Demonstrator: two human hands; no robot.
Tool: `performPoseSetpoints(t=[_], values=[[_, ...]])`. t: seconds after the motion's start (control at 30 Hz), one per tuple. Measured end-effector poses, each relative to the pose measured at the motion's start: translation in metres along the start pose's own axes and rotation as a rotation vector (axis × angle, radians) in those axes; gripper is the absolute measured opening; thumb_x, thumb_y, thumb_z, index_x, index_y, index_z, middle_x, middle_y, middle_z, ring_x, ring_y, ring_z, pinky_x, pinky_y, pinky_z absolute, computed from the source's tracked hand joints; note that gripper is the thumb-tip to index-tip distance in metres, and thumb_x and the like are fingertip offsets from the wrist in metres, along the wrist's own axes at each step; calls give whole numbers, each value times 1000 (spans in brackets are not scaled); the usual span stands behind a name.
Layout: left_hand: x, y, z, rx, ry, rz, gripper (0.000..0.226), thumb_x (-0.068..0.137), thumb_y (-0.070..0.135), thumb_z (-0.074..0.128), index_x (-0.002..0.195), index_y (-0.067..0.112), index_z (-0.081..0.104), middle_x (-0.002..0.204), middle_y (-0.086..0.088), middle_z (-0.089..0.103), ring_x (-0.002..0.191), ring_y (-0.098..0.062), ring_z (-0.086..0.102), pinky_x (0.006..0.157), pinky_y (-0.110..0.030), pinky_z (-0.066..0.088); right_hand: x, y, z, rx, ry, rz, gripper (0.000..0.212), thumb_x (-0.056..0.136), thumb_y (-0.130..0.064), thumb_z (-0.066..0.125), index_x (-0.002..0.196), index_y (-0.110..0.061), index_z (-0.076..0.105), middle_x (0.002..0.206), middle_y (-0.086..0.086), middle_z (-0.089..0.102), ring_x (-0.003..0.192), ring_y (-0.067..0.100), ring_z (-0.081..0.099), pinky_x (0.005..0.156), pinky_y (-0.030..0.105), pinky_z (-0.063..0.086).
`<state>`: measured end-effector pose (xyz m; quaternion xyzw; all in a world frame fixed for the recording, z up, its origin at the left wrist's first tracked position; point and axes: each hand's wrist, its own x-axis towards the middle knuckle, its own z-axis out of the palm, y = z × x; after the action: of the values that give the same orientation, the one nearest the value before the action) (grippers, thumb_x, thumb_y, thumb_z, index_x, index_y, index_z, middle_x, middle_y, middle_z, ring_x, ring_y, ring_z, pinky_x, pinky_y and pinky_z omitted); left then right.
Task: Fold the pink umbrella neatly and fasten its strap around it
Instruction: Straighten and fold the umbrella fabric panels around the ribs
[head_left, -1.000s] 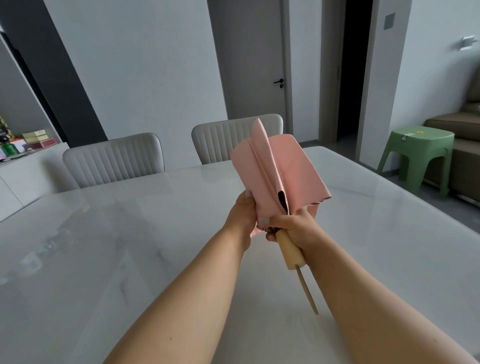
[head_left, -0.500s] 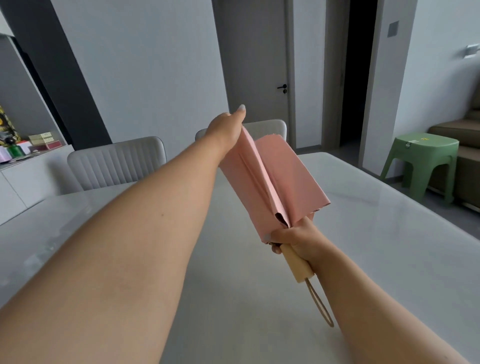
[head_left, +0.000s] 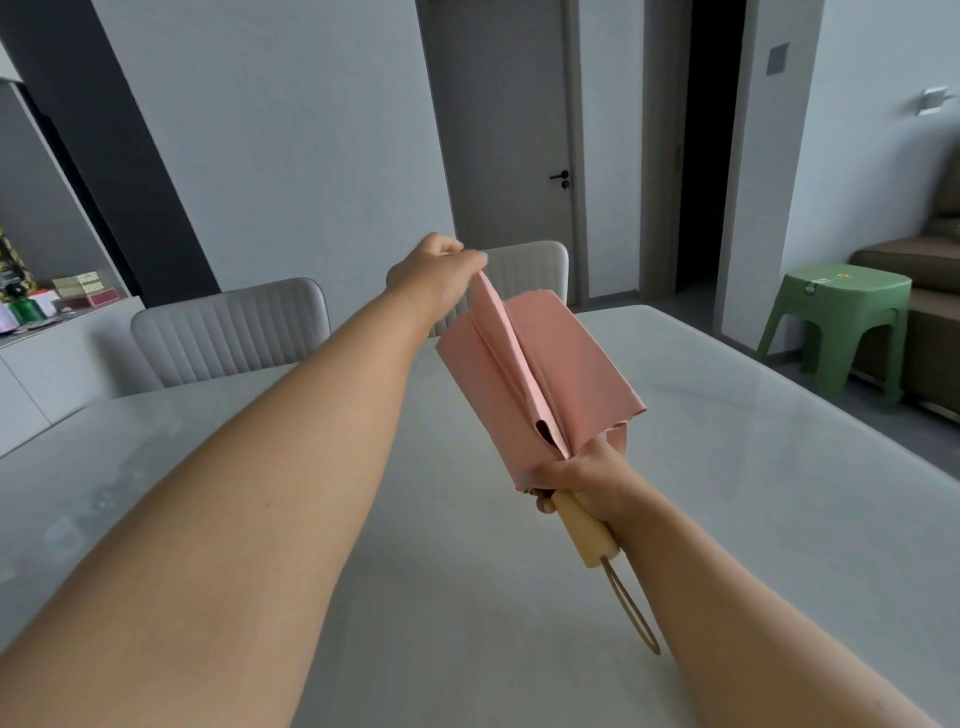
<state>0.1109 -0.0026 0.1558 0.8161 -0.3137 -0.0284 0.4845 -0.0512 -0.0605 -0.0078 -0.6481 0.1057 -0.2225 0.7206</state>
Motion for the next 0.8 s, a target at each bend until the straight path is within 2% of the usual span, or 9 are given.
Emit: performPoseSetpoints(t=[0.07,0.13,0.27,0.37,0.47,0.53,0.63,0.73,0.8], values=[[-14,-4,8,33,-101,50,46,84,40,59,129,42,51,102,0,61,77,-19,65,70,-30,56,0,0,1,11,-5,3,36,60,-1,71,93,-5,59,70,7,61,60,21,57,51,31,47],[-24,-12,15,23,-179,58,44,89,19,58,131,33,54,96,-2,61,67,-21,64,65,-30,58,1,1,1,38,-7,9,38,60,-2,73,95,-4,59,70,6,61,60,20,57,50,30,47],[-30,-37,18,-137,-177,11,31,89,-9,52,112,6,66,96,-15,66,72,-21,66,70,-32,60,-1,0,-2,112,-22,10,50,57,-17,87,95,-4,59,67,3,62,60,16,58,49,26,47],[-35,-55,19,-208,-171,18,42,91,-10,56,131,1,58,113,-14,64,88,-22,68,78,-30,60,1,0,-4,166,-17,-1,86,34,-50,96,97,-4,60,71,6,63,64,19,61,48,26,48],[-42,-66,20,-257,-147,57,46,93,-5,59,137,8,55,127,-5,59,98,-18,68,87,-29,58,2,1,-4,264,-7,-4,97,34,-65,89,104,-5,59,77,11,65,68,21,64,48,27,49],[-47,-71,21,-315,-136,73,48,93,-3,59,138,12,54,123,-2,62,100,-20,69,88,-26,57,0,0,-3,321,9,-13,89,44,-61,88,108,-6,58,79,12,65,68,22,64,48,27,49],[-53,-78,26,-419,-134,73,51,93,0,61,141,14,52,108,7,66,99,-19,69,94,-33,55,-3,-2,-1,345,44,-33,50,67,-30,82,105,-5,58,78,13,63,64,22,61,45,27,46],[-51,-83,30,-487,-144,42,52,94,-3,59,142,14,50,122,9,57,98,-8,65,94,-33,55,-3,-2,-1,318,72,-23,31,71,-9,74,99,-4,60,73,9,66,63,21,62,47,28,47],[-47,-83,32,-487,-151,8,52,93,-5,59,141,15,52,137,3,53,114,-15,61,97,-36,54,-3,-1,-1,282,84,-31,27,73,-3,73,96,-6,60,71,6,67,63,21,61,48,29,47]])
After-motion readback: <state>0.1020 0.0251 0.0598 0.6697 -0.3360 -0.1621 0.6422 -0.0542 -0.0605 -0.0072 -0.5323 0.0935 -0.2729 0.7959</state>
